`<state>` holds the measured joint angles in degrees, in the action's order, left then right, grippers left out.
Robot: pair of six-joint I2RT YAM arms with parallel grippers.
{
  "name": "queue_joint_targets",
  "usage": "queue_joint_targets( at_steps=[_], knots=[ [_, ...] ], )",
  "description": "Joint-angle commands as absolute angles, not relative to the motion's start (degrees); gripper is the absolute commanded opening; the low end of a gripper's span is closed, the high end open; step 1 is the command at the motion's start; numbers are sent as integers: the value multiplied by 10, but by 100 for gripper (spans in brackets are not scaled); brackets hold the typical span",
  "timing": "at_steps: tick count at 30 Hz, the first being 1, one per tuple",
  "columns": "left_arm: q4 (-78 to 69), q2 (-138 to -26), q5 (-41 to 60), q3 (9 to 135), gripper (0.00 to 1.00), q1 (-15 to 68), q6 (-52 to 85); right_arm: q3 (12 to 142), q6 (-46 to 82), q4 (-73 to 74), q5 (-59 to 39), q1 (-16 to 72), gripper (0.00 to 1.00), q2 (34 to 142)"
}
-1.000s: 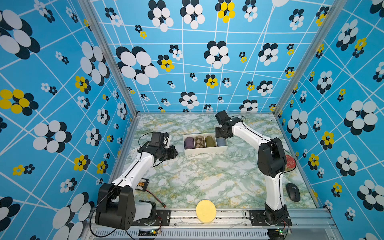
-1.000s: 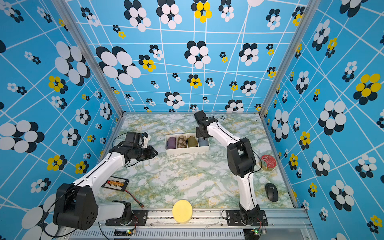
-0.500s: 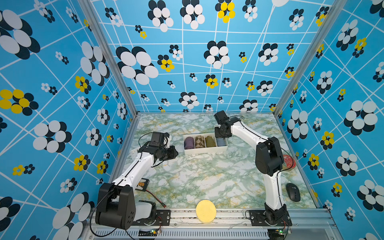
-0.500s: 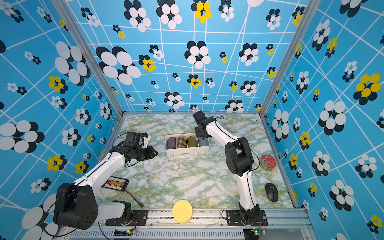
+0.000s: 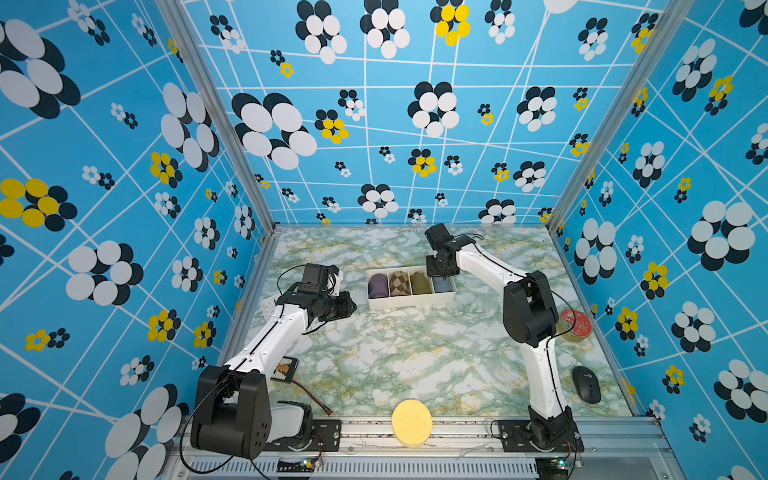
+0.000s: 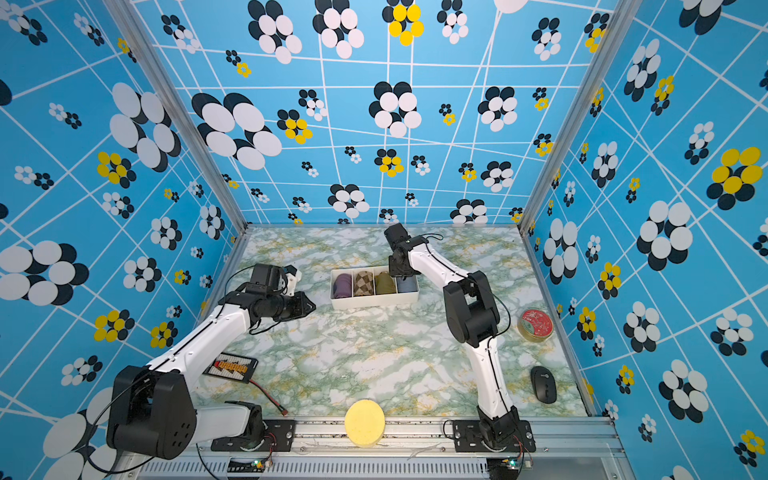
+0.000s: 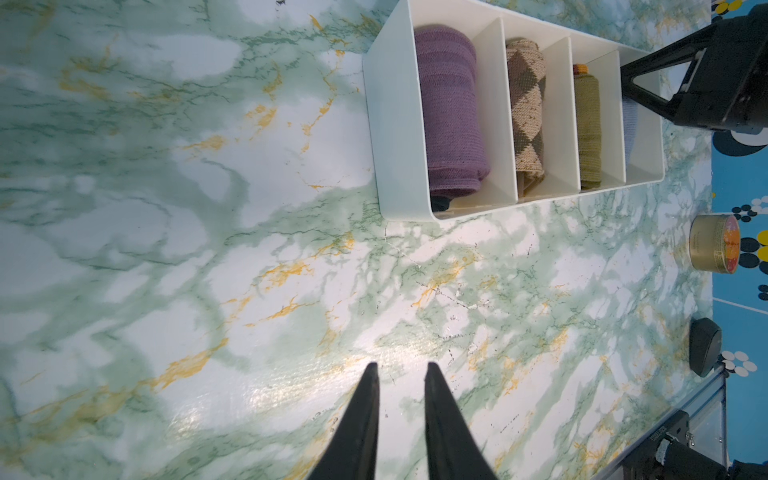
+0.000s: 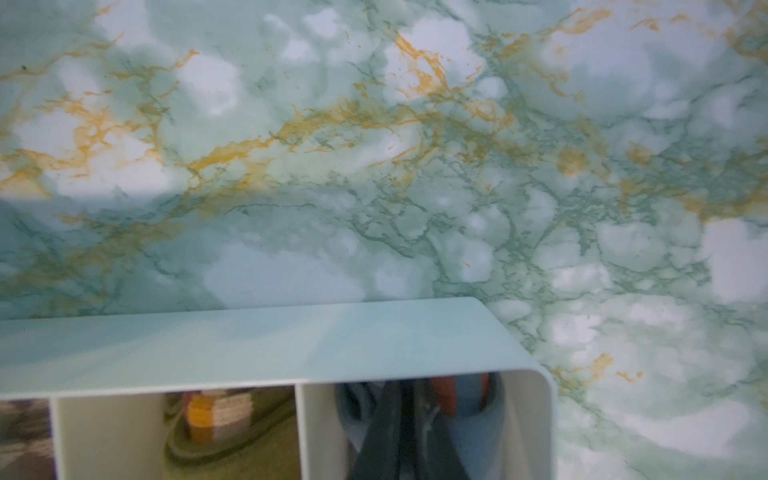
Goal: Roll the socks
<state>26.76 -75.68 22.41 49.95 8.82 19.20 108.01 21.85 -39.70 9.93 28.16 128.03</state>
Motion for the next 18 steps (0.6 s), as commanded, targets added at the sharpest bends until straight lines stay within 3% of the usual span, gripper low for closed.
queue_joint_targets(
  at_steps=[1, 5, 12, 18],
  knots=[
    [265, -763, 212, 491, 23, 83, 182, 1067, 211, -354, 87, 283, 12, 1270],
    [248, -753, 203, 479, 23, 83, 185, 1028, 203, -297, 102, 281, 16, 1210],
    [225, -712, 177, 453, 24, 83, 187, 901, 198, -194, 123, 252, 48, 1070],
    [214, -675, 157, 435, 25, 83, 185, 750, 209, -141, 104, 162, 61, 933]
  ],
)
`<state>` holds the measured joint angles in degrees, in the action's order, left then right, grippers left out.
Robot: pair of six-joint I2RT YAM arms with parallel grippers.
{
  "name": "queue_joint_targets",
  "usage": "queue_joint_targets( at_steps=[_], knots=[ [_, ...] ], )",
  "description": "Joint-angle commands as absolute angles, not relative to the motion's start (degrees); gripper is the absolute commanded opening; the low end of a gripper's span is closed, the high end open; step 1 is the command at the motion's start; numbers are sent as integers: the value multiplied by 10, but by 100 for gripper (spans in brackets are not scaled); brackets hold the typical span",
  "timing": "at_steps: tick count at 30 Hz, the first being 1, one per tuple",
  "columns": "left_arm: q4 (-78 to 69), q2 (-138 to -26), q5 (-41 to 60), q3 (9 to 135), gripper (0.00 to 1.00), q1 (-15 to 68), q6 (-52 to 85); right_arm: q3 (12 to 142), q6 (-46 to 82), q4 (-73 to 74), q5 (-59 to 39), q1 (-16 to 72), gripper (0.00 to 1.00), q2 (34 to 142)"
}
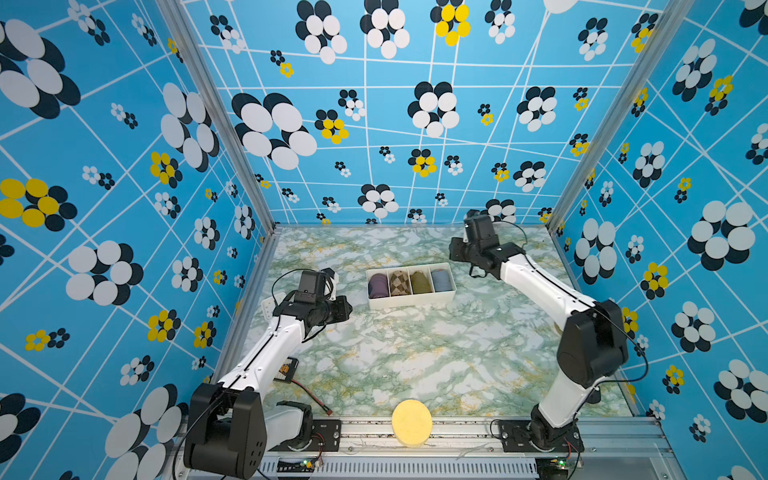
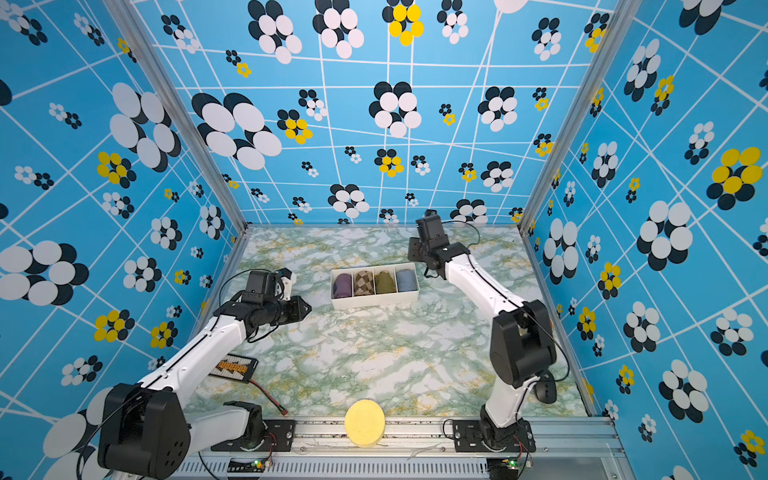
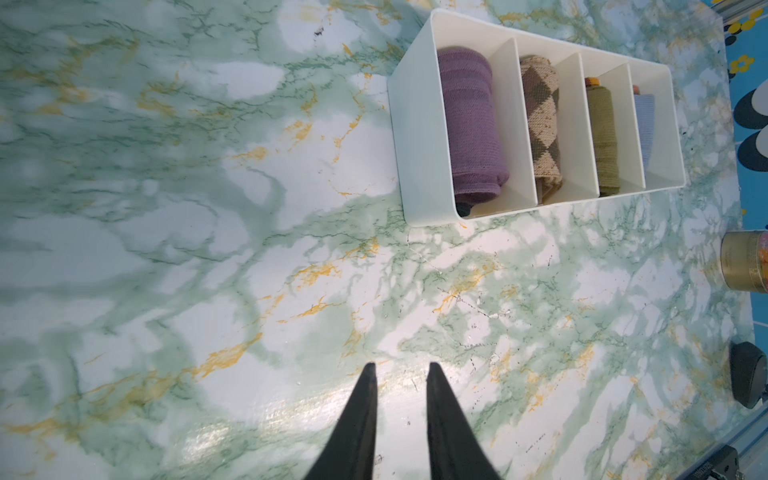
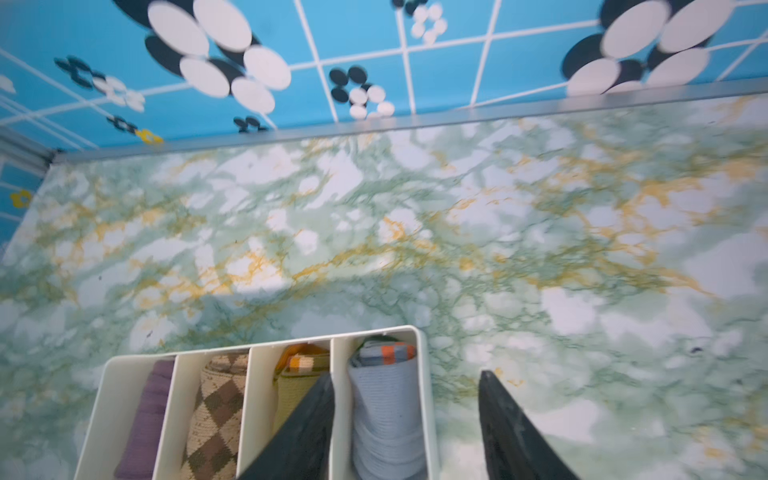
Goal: Roll the socks
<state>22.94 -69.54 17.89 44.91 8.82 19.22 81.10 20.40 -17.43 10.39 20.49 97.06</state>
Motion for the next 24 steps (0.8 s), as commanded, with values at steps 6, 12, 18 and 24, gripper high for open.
queue_joint_targets(
  at_steps=[6, 12, 18, 24],
  knots=[
    [184, -638, 142, 410, 26, 83, 188, 569, 161, -39, 122, 71, 70, 821],
    [165, -630, 137, 395, 26, 82, 191, 398, 67, 166, 178, 41, 73, 781],
    [154, -610, 122, 384, 26, 83, 195, 366, 33, 235, 212, 32, 73, 816],
    [143, -593, 93, 379, 26, 82, 189, 287, 34, 366, 192, 27, 73, 840]
  ],
)
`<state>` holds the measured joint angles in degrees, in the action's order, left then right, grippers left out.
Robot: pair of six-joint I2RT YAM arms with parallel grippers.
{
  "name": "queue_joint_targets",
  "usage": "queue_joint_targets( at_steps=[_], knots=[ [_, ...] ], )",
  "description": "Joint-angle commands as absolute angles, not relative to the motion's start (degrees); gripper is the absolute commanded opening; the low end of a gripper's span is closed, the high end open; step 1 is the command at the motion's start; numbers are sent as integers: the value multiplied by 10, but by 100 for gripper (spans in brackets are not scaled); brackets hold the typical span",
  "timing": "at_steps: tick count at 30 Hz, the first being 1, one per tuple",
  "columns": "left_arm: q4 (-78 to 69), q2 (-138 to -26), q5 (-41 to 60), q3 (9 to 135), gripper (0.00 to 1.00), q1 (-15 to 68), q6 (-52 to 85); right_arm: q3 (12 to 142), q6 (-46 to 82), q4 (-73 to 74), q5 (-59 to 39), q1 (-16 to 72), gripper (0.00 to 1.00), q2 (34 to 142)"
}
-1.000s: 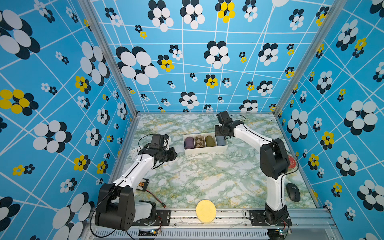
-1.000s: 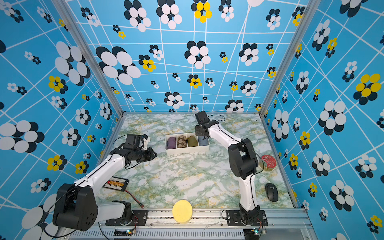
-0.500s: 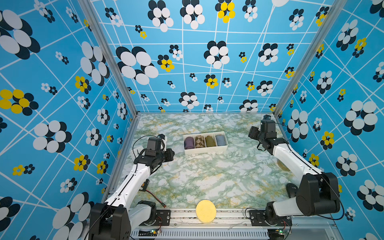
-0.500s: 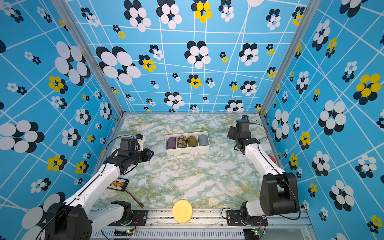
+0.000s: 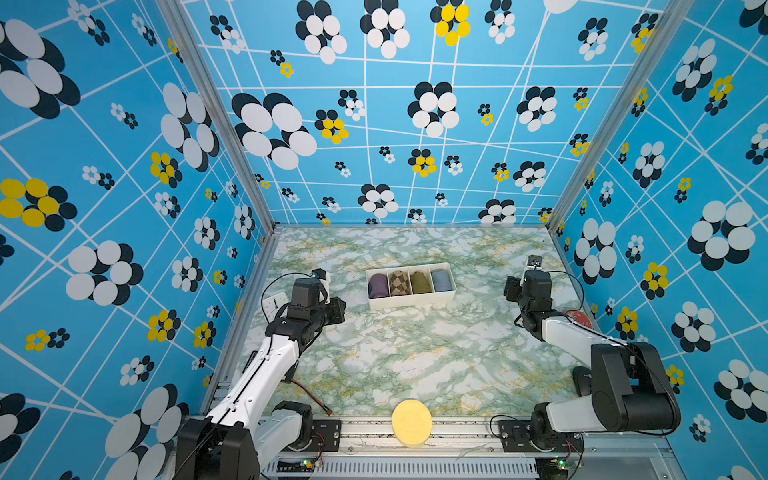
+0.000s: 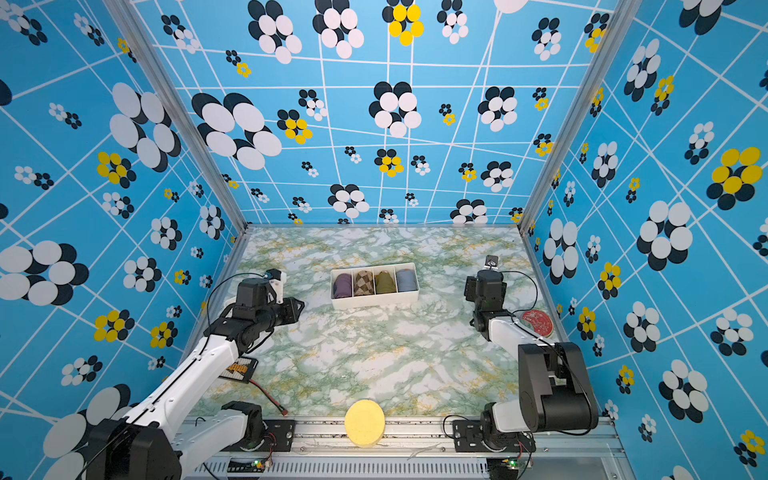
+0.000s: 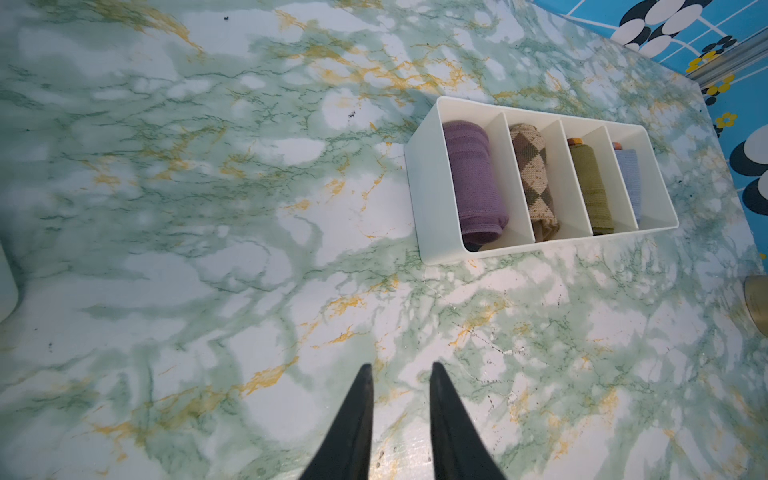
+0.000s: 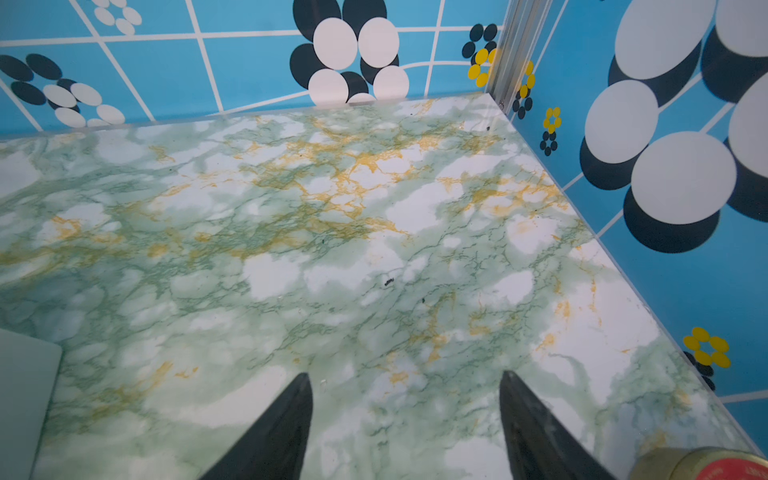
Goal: Roll the socks
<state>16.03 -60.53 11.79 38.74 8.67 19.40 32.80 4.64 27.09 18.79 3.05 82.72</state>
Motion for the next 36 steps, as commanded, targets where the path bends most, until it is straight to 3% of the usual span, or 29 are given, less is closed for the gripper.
queue_joint_targets(
  at_steps=[1, 6, 10, 15, 22, 24, 34, 36],
  knots=[
    [140, -589, 84, 380, 26, 83, 187, 267, 34, 401, 191, 28, 73, 843],
    [129, -575, 18, 391, 27, 83, 158, 179, 20, 627, 172, 27, 73, 901],
    [85, -551, -61, 373, 31, 82, 135, 189, 30, 591, 181, 27, 73, 890],
    [-94, -567, -171, 279, 74, 83, 56, 198, 25, 580, 169, 27, 73, 896],
    [-390, -706, -203, 201, 89, 69, 32, 196, 23, 583, 163, 26, 74, 894],
    [-433, -755, -209, 210, 99, 69, 11, 195, 22, 583, 162, 27, 74, 895],
    [-576, -897, -141, 205, 99, 50, -4, 200, 27, 574, 172, 26, 77, 895],
    [-511, -877, -117, 218, 99, 37, 17, 206, 30, 560, 178, 26, 79, 894]
  ],
)
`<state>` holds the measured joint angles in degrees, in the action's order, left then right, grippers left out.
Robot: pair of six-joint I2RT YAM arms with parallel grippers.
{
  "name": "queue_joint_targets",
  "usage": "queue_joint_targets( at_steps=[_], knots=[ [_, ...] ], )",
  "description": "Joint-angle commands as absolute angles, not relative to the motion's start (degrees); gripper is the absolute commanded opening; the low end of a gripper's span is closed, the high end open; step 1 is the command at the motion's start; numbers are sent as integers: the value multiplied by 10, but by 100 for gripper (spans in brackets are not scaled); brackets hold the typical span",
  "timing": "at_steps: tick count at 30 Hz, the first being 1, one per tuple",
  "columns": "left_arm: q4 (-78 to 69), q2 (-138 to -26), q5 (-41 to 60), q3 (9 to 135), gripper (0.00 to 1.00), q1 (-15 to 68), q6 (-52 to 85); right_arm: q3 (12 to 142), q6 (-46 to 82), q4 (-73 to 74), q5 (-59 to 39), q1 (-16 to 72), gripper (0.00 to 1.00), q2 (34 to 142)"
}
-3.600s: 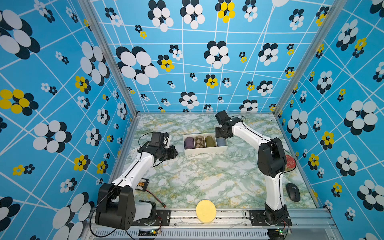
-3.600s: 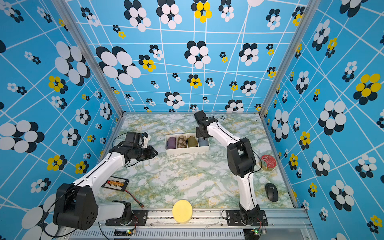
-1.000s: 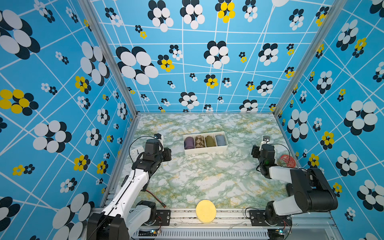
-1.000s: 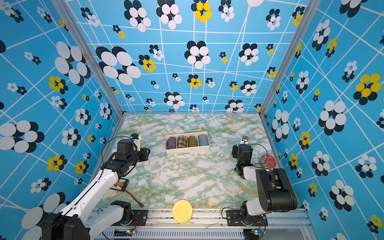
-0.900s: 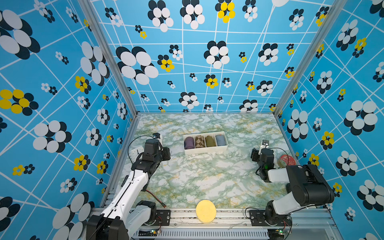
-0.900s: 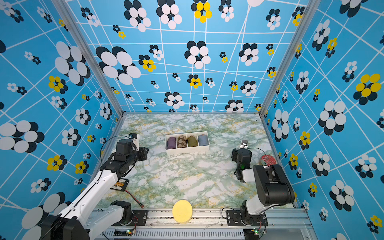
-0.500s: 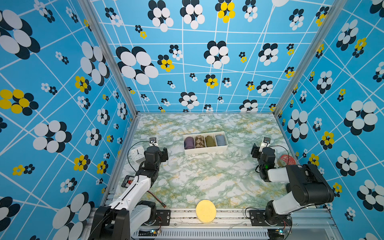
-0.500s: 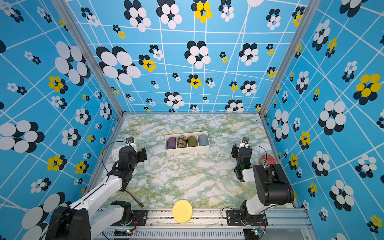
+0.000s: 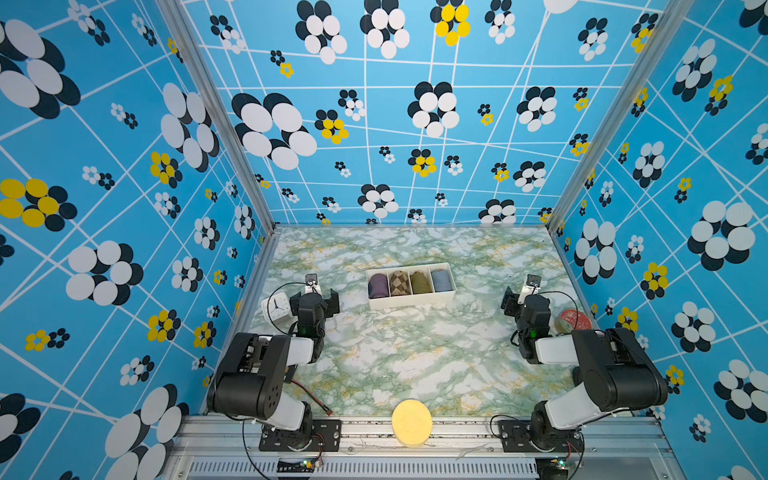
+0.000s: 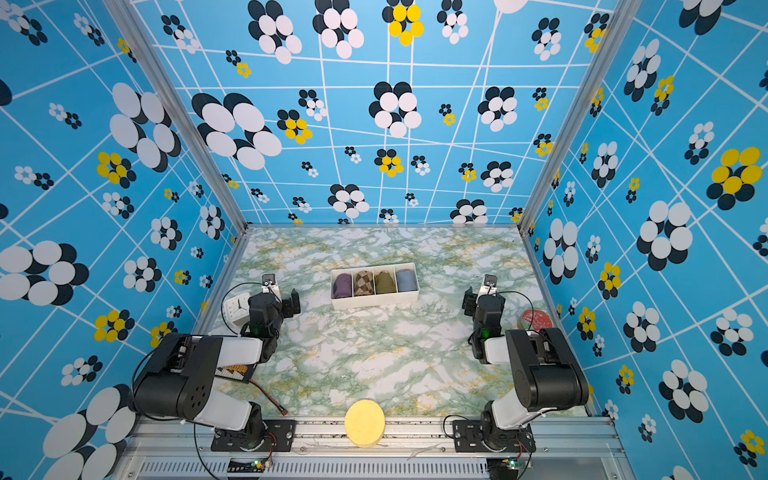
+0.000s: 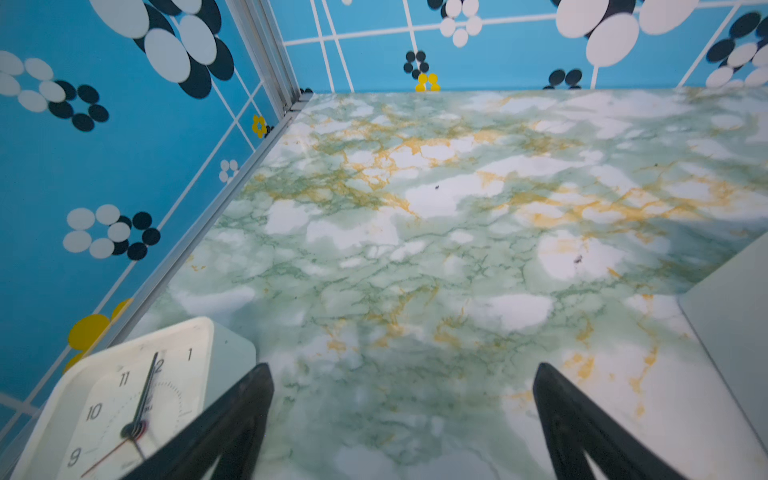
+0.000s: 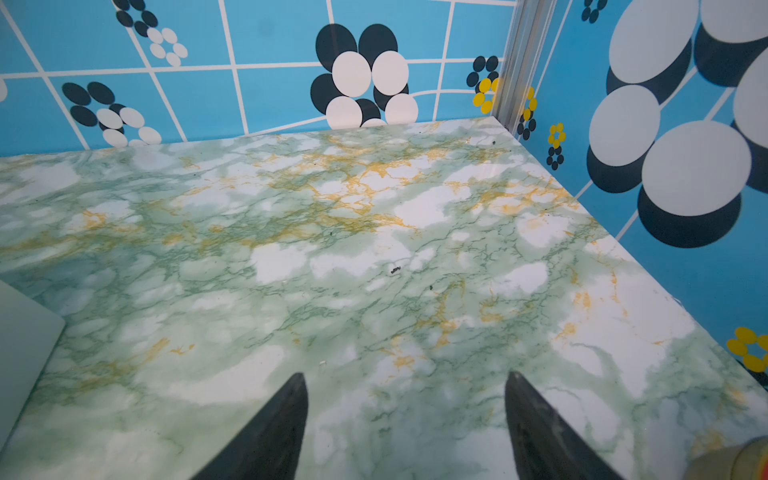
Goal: Roll the socks
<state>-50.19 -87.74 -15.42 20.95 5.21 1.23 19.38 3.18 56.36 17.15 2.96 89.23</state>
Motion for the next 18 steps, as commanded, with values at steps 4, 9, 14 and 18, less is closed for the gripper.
queue_joint_targets(
  at_steps=[4, 9, 14, 18],
  knots=[
    [-531, -884, -103, 215, 99, 28, 17, 207, 30, 562, 179, 26, 84, 895],
    [-537, -886, -103, 214, 99, 29, 16, 204, 37, 566, 193, 25, 99, 895],
    [-538, -885, -110, 211, 99, 34, 11, 201, 38, 571, 204, 25, 99, 895],
    [-540, -885, -110, 212, 99, 34, 11, 202, 38, 571, 204, 25, 99, 895]
  ],
)
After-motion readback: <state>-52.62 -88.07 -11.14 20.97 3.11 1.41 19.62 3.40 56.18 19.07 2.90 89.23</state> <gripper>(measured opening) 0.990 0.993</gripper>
